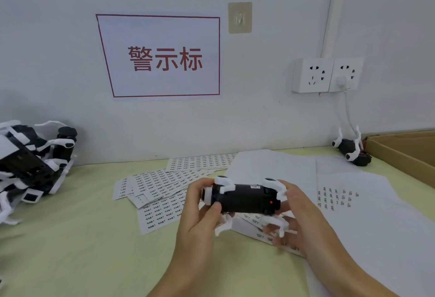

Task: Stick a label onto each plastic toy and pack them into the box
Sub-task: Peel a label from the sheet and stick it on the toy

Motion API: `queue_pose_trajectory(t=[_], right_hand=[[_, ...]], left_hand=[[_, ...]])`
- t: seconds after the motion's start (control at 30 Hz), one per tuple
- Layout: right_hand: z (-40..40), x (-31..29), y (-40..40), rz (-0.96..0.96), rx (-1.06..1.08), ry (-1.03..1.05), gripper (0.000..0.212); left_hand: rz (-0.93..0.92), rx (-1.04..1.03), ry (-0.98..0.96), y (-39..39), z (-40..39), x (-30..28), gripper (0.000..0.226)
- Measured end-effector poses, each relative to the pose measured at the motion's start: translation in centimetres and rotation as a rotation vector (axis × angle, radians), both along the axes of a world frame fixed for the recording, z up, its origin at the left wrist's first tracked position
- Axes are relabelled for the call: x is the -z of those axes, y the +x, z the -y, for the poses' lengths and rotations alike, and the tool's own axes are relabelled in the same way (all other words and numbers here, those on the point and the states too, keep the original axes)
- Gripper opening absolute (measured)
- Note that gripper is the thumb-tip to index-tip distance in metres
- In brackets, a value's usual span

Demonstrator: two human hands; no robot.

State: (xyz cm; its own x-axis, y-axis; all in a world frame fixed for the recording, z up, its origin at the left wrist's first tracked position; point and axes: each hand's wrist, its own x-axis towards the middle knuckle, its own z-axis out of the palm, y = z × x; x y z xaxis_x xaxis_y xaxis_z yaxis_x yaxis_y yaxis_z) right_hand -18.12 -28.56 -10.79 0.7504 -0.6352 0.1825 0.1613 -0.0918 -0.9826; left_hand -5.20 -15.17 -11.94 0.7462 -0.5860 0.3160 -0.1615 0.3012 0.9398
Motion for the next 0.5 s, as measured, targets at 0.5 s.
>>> queue_pose_trajectory(t=[0.5], right_hand=[[-0.29, -0.57, -0.6, 0.112, 0.003, -0.178, 0.049]], left_hand=[[0.106, -0.048, 0.061, 0.15, 0.34, -0.52, 0.044]])
